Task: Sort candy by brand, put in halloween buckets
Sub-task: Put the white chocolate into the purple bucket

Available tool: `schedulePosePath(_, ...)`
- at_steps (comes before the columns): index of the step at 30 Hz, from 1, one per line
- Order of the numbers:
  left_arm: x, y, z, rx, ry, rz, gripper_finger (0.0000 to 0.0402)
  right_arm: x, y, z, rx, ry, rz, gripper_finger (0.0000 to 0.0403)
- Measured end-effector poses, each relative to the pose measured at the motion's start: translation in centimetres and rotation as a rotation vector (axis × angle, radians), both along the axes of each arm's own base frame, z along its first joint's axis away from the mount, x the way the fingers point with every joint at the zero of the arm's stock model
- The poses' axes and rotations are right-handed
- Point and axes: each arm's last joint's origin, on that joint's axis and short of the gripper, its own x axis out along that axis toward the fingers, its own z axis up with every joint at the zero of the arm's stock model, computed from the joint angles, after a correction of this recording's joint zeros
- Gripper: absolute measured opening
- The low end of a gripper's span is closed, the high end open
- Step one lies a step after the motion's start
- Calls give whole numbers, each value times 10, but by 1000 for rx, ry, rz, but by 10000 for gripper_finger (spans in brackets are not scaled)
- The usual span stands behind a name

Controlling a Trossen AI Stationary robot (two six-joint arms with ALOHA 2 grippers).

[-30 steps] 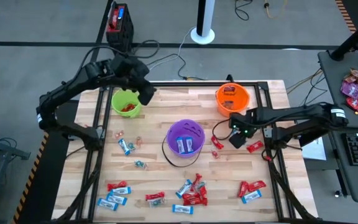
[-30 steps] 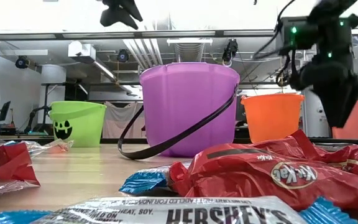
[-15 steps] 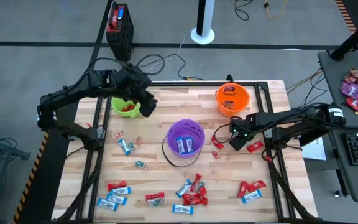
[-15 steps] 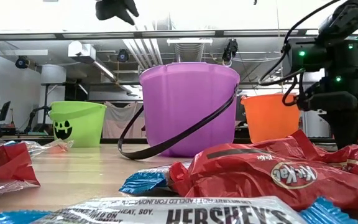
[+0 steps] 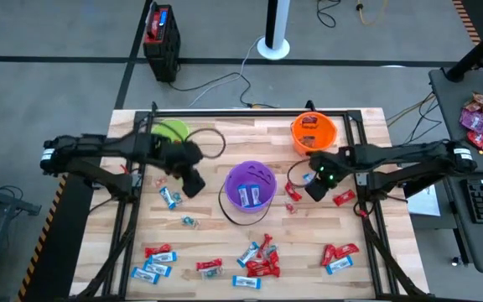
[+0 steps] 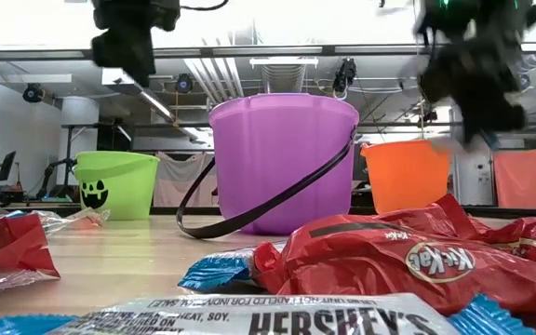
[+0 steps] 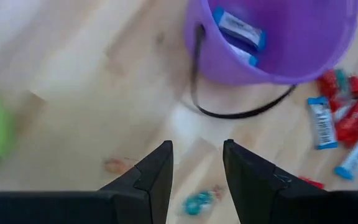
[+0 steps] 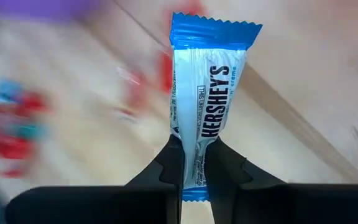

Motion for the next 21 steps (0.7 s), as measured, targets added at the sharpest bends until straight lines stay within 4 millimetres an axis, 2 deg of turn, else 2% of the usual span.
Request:
schedulePosePath(5, -10, -16, -24, -91, 25, 113, 125, 26, -4, 60, -99, -230, 88, 35)
schedulePosePath(9, -14, -26, -43, -97, 93, 99, 125, 57, -7, 84, -204, -348, 216, 37)
schedulePosePath(14, -17, -50, -60, -65, 151, -176, 126, 100, -11, 89, -303, -373, 386, 66)
schedulePosePath(17, -19, -67, -67, -27, 150, -328, 135, 123, -13, 84, -306, -358, 449, 106)
schedulePosePath(21, -14, -79, -78, -13, 119, -404, 161, 148, -16, 73, -313, -324, 488, 161)
